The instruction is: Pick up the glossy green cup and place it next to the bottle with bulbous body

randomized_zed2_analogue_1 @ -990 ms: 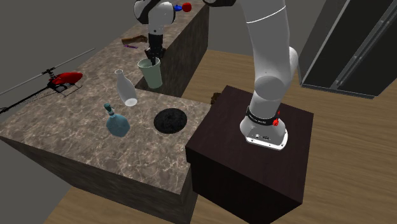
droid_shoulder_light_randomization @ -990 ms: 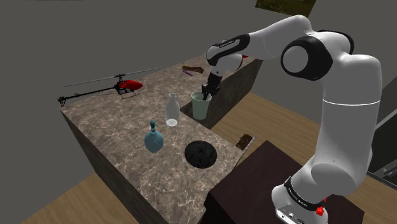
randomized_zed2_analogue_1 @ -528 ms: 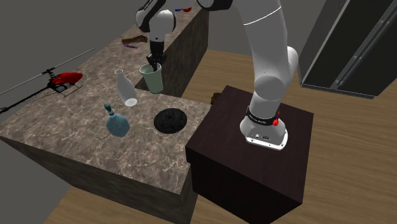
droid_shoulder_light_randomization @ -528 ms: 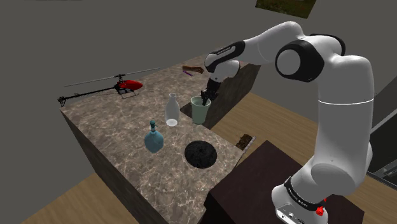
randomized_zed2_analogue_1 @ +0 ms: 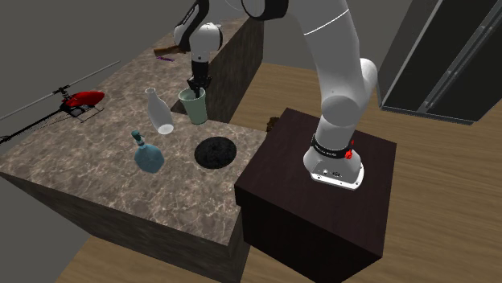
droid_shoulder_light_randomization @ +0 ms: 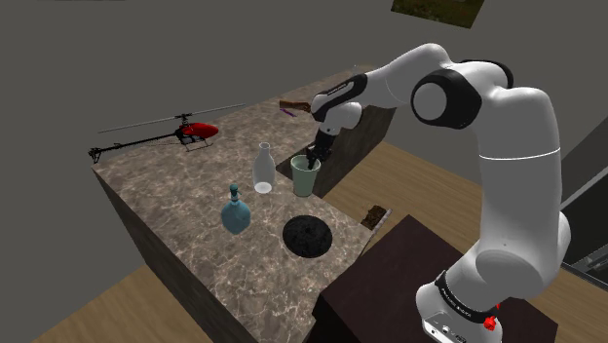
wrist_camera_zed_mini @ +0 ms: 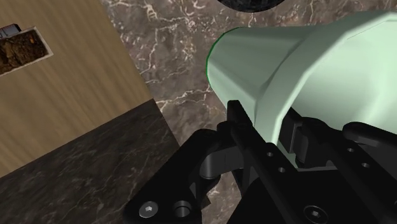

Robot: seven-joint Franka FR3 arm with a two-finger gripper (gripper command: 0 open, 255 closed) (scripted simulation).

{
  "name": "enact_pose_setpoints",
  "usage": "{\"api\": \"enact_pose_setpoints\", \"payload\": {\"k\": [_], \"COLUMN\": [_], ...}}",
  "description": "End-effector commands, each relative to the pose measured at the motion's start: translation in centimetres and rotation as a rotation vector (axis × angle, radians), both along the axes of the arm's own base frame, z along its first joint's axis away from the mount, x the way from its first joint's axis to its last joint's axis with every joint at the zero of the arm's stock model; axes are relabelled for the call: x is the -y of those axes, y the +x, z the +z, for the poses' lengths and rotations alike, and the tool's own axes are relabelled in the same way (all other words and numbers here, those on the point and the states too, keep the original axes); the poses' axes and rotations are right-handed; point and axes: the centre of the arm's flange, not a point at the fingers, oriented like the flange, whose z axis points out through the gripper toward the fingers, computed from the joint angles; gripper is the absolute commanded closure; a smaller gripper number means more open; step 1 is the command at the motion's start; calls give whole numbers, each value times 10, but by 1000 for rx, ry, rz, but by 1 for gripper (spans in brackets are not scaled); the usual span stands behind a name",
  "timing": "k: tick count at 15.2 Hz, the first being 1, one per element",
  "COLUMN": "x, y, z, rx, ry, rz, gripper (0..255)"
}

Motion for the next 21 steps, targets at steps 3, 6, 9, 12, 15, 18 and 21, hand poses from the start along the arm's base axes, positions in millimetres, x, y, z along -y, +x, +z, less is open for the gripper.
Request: {"api": "enact_pose_setpoints", "payload": {"k": [3, 6, 9, 12, 15, 18, 21], "x": [0, 0, 0, 0, 0, 0, 0], "y": [0, 0, 0, 0, 0, 0, 0], "z": [-21, -37, -53, -69, -76, -76, -76], "rx": [1, 1, 1, 1, 1, 1, 1], "ry": [0, 0, 0, 0, 0, 0, 0], "rz": [0, 0, 0, 0, 0, 0, 0], "gripper": [255, 255, 255, 255, 255, 255, 255]}}
